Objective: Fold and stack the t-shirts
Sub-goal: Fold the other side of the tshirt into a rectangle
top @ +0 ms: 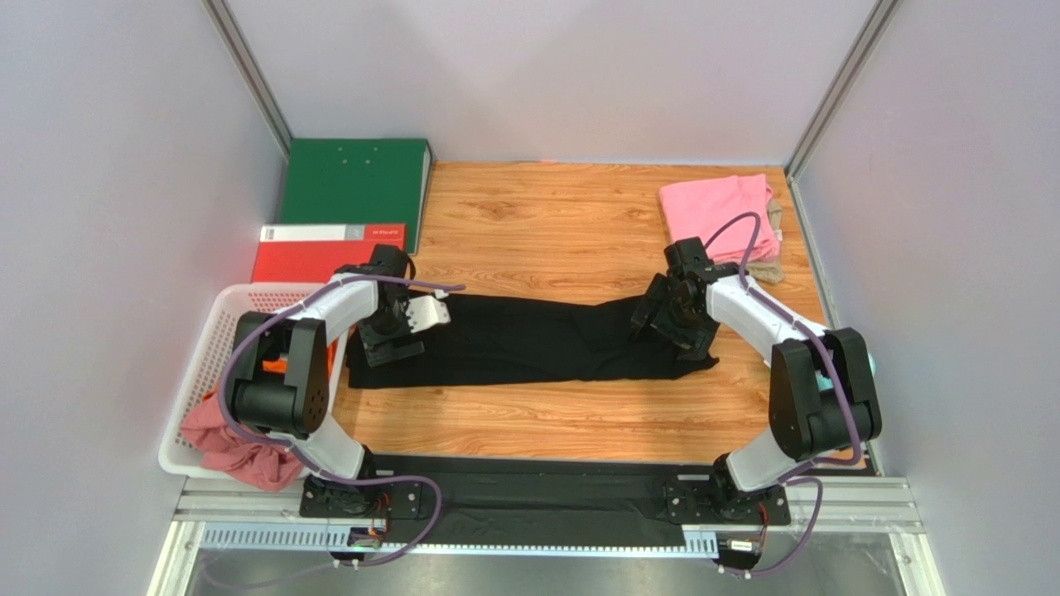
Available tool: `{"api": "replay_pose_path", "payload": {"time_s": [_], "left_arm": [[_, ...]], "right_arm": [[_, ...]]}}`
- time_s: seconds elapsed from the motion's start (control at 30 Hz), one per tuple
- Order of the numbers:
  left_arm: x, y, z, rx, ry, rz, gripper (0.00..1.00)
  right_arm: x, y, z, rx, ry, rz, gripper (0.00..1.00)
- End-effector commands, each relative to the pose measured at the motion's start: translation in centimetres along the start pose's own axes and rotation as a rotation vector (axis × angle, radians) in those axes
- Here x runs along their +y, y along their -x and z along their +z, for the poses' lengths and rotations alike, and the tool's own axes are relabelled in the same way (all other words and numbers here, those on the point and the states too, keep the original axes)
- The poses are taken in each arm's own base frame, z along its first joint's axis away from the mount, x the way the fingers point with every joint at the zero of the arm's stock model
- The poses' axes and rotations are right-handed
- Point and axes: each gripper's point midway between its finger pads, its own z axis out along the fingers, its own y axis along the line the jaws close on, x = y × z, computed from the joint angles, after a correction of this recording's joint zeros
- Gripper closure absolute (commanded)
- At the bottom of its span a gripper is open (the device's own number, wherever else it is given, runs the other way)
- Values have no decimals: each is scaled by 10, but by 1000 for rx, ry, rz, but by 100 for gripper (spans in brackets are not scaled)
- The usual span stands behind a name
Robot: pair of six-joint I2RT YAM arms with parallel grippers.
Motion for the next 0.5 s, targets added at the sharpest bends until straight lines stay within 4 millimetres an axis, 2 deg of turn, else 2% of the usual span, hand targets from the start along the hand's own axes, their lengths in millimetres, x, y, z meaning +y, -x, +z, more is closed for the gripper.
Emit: {"api": "replay_pose_path", "payload": {"time_s": [0.0, 0.1, 0.2, 0.33, 0.47], "left_arm": [[5, -2, -11, -12, 27, 20, 1], [7, -1, -14, -17, 31, 28, 1], [8, -2, -15, -17, 35, 31, 1], [5, -4, -15, -17, 23, 34, 1], [2, -5, -16, -16, 18, 38, 1]], "right_arm": [[-14, -2, 19, -7, -38, 38, 0], [-34, -12, 23, 6, -89, 48, 0], [-53, -16, 17, -17, -125, 62, 0], [-76, -7, 3, -62, -177, 81, 0], [-89, 10, -11, -94, -183, 107, 0]]}}
